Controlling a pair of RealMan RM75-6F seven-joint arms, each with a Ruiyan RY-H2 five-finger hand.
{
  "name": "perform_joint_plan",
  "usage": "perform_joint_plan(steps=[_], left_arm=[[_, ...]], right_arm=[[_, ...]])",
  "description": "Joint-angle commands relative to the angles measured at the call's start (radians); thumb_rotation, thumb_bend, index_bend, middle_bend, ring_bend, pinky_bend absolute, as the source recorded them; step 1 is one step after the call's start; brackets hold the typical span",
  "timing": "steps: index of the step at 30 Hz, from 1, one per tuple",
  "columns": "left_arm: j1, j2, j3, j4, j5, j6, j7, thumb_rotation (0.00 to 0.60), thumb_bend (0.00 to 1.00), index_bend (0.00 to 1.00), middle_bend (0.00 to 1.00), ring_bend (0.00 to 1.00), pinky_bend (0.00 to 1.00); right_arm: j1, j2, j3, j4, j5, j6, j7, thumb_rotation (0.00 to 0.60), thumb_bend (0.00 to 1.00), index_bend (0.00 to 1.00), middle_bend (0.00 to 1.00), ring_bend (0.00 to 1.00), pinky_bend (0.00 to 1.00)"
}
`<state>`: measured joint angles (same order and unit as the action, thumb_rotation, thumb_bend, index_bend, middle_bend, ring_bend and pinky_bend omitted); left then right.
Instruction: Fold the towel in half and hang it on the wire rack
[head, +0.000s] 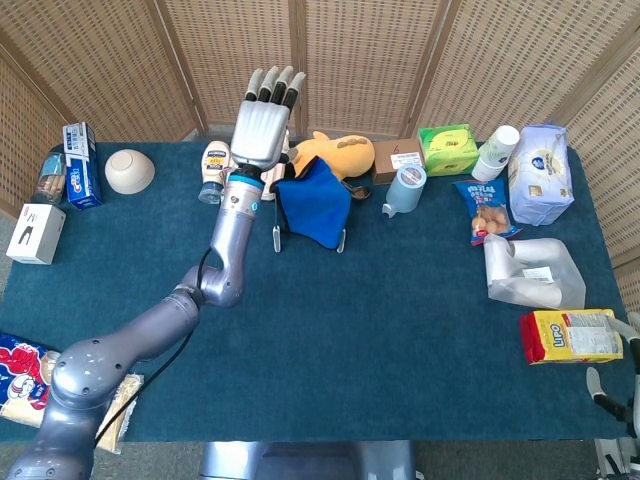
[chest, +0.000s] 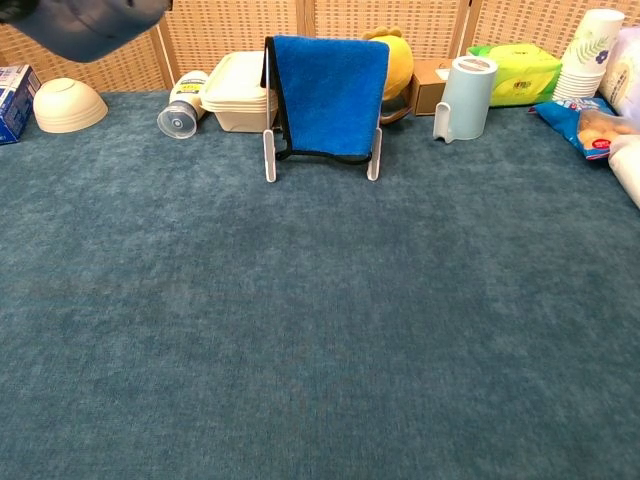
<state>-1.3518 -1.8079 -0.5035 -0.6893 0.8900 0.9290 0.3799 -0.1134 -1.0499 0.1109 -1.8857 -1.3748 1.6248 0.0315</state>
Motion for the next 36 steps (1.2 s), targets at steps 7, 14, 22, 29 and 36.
perform_joint_plan(steps=[7,14,22,29,36], left_arm=[[0.243,0.264,0.039,-0.53,-0.018,0.12,0.026,0.6,0.0,0.0,0.0,0.0,0.0],[0.396,0.455,0.092,-0.864,-0.071,0.145,0.04,0.6,0.0,0.0,0.0,0.0,0.0],[0.56,0.601,0.187,-1.074,0.037,0.22,-0.041,0.6,0.0,0.04,0.0,0.0,0.0],[0.709,0.702,0.283,-1.188,0.15,0.289,-0.14,0.6,0.0,0.04,0.0,0.0,0.0],[0.882,0.799,0.41,-1.281,0.328,0.403,-0.228,0.6,0.0,0.08,0.0,0.0,0.0]], right_arm=[[0.032,0.01,0.012,-0.008,-0.016,-0.032,-0.003,0.6,0.35,0.19,0.11,0.0,0.0],[0.056,0.019,0.017,-0.023,-0.028,-0.058,-0.007,0.6,0.35,0.19,0.11,0.0,0.0],[0.078,0.024,0.008,-0.05,-0.048,-0.087,-0.032,0.6,0.35,0.17,0.09,0.0,0.0],[0.105,0.021,0.001,-0.063,-0.055,-0.125,-0.067,0.6,0.35,0.17,0.08,0.0,0.0],[0.142,0.01,0.003,-0.066,-0.053,-0.163,-0.13,0.6,0.35,0.11,0.05,0.0,0.0]])
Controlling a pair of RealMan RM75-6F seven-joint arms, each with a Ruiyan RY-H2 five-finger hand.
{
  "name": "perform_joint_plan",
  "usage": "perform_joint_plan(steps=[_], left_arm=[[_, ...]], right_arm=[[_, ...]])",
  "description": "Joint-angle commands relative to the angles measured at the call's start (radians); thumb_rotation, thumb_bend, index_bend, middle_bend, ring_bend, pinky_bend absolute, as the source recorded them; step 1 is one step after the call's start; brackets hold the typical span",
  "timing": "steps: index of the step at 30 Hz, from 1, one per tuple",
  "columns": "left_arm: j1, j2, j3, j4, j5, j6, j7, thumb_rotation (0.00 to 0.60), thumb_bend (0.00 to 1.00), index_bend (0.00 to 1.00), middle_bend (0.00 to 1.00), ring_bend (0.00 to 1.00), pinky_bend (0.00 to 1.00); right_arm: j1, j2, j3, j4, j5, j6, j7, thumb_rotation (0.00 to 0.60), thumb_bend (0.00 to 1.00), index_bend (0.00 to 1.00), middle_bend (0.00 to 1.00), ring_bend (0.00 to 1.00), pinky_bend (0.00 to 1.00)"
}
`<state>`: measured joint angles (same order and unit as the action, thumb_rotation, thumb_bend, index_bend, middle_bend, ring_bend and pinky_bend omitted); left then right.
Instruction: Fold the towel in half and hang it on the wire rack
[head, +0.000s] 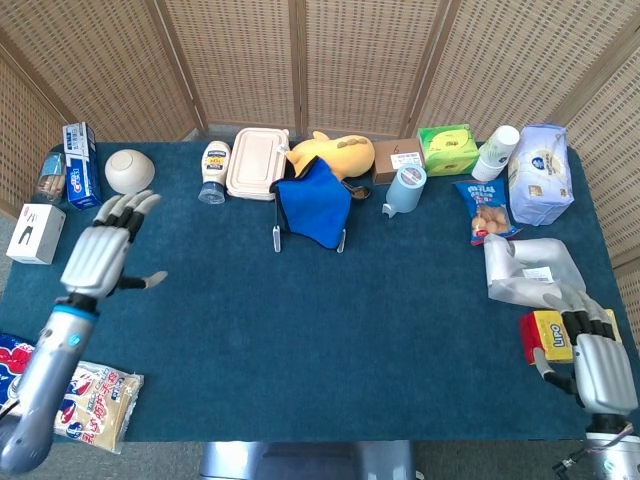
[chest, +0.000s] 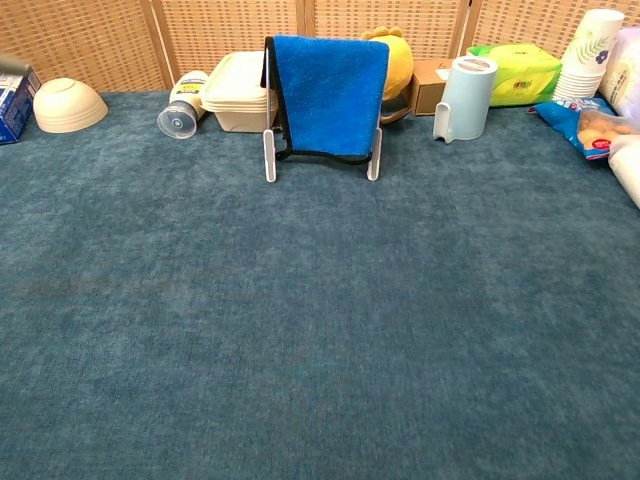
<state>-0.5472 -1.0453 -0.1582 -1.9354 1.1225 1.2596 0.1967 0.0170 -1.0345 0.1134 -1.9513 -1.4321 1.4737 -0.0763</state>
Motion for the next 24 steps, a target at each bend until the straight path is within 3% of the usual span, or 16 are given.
perform_joint_plan(steps=[1,8,12,17,24], left_arm=[[0.106,0.039,0.085,-0.032,0.128,0.101,-0.055,0.6,0.0,0.09,0.0,0.0,0.0],[0.276,0.082,0.218,-0.03,0.272,0.228,-0.1,0.6,0.0,0.09,0.0,0.0,0.0],[0.362,0.082,0.262,-0.014,0.32,0.305,-0.132,0.6,0.0,0.16,0.01,0.0,0.0],[0.465,0.047,0.296,0.07,0.37,0.41,-0.132,0.6,0.0,0.18,0.02,0.0,0.0],[0.554,0.029,0.322,0.127,0.388,0.467,-0.143,0.6,0.0,0.19,0.02,0.0,0.0]], right_arm=[[0.017,-0.009,0.001,0.0,0.008,-0.018,-0.036,0.6,0.35,0.1,0.05,0.0,0.0],[0.043,-0.035,0.002,0.011,0.005,-0.032,-0.106,0.6,0.35,0.09,0.04,0.0,0.0],[0.05,-0.05,0.002,0.024,0.004,-0.026,-0.132,0.6,0.35,0.09,0.04,0.0,0.0],[0.054,-0.06,-0.005,0.045,0.008,-0.032,-0.138,0.6,0.35,0.09,0.04,0.0,0.0],[0.05,-0.078,-0.009,0.078,0.001,-0.013,-0.134,0.6,0.35,0.09,0.03,0.0,0.0]])
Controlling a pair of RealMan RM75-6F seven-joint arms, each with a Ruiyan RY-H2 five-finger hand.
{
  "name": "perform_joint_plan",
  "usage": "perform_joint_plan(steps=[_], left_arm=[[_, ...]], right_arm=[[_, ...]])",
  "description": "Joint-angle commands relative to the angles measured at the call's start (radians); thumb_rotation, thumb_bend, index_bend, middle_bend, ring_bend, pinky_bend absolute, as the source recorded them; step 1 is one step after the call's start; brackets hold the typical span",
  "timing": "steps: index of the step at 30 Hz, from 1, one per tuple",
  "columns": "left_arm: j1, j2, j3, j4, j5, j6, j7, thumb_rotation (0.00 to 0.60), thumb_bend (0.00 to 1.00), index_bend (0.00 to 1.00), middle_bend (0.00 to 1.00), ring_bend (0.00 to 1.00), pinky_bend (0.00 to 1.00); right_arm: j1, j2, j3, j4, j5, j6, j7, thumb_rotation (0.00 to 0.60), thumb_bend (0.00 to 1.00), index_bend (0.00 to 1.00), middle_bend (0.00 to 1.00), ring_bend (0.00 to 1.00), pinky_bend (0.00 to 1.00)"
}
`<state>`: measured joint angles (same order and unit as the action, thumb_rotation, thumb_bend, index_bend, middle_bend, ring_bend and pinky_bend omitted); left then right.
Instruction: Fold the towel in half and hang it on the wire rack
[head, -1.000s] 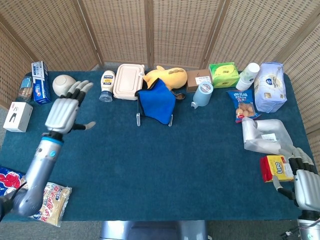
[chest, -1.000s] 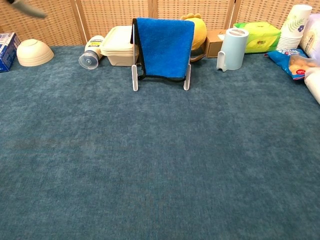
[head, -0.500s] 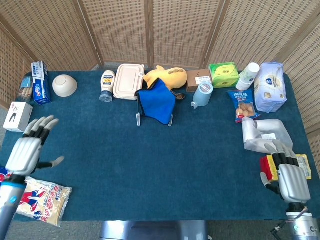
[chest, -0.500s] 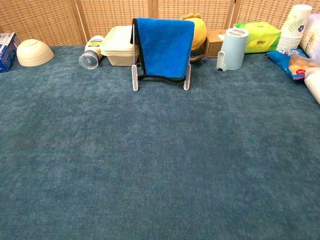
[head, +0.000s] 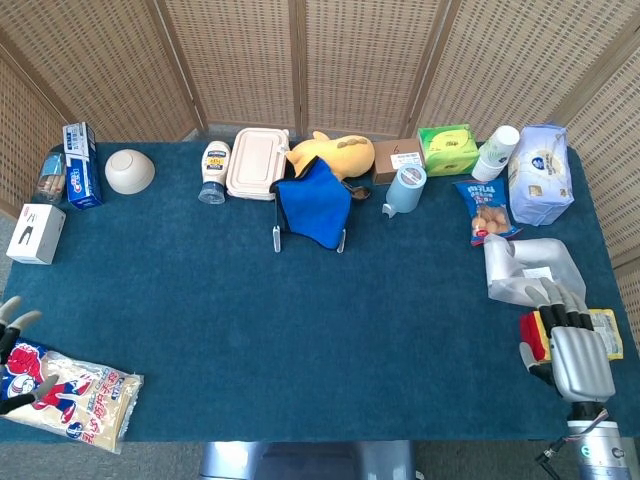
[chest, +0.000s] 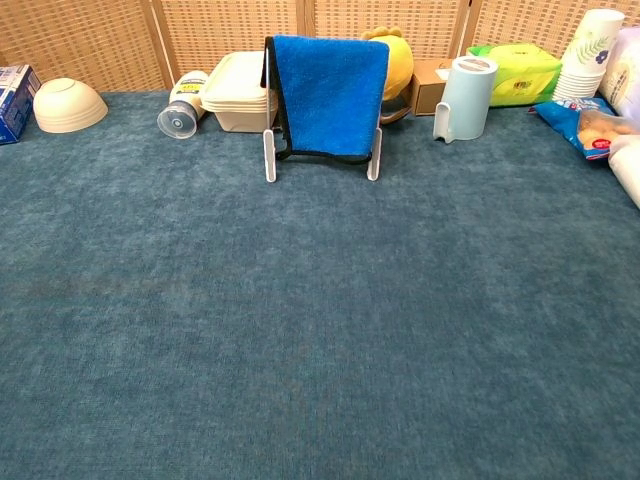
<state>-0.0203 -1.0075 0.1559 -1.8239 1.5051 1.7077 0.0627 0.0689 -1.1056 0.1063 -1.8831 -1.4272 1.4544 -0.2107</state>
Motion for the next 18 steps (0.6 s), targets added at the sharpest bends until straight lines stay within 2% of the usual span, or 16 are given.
perform_joint_plan(steps=[1,9,18], left_arm=[[0.039,-0.012,0.009,0.022,0.005,0.027,-0.013,0.6,0.0,0.19,0.02,0.0,0.0],[0.075,-0.019,-0.015,0.053,-0.013,0.03,-0.037,0.6,0.0,0.19,0.03,0.0,0.0],[0.088,-0.011,-0.044,0.041,0.006,0.031,-0.063,0.6,0.0,0.2,0.04,0.0,0.0]], right_arm=[[-0.002,-0.011,-0.004,0.016,-0.003,0.007,0.0,0.6,0.35,0.09,0.03,0.0,0.0],[0.013,-0.025,0.001,0.036,-0.01,0.0,0.016,0.6,0.35,0.09,0.03,0.0,0.0],[0.015,-0.041,-0.001,0.049,-0.013,0.008,0.03,0.6,0.35,0.09,0.03,0.0,0.0]])
